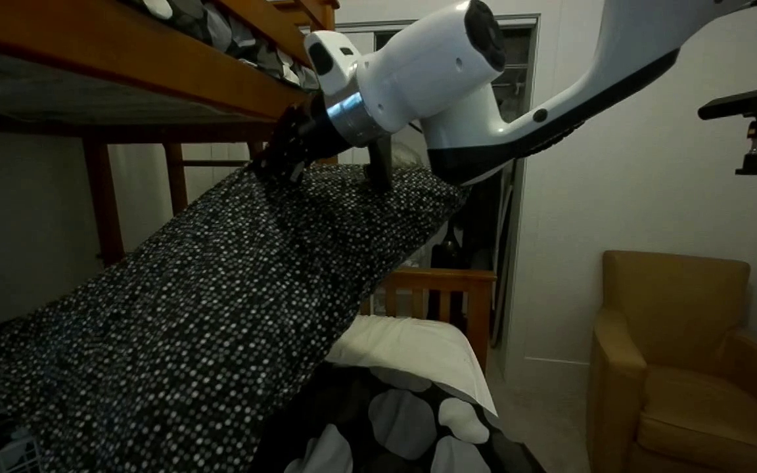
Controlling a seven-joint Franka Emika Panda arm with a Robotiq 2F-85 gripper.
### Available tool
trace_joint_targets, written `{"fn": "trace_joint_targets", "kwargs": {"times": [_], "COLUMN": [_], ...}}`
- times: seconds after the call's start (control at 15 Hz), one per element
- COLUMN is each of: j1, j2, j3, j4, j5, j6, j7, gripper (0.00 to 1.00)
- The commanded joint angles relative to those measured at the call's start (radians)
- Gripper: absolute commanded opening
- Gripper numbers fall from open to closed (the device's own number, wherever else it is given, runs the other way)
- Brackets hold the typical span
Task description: Pick up the black pillow and put it on the white rack
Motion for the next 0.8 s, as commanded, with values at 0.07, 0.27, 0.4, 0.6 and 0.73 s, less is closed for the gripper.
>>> {"fn": "trace_joint_targets", "kwargs": {"times": [0.07,0.27,0.4,0.6,0.73], "j1": [0.043,0.06,0.067,0.075,0.064], "j2": [0.039,0.045,0.114,0.242,0.324], "j3": [0.049,0.08,0.101,0.164,0.231], "j4": [0.164,0.223,0.298,0.434,0.513], "j5": [-0.215,-0.394,-0.488,-0.634,-0.732], "j6": [-0.078,-0.122,-0.085,-0.044,-0.026], "j7": [0.22,0.39,0.473,0.605,0.668], "gripper": [0.01,0.01,0.01,0.01,0.01]}}
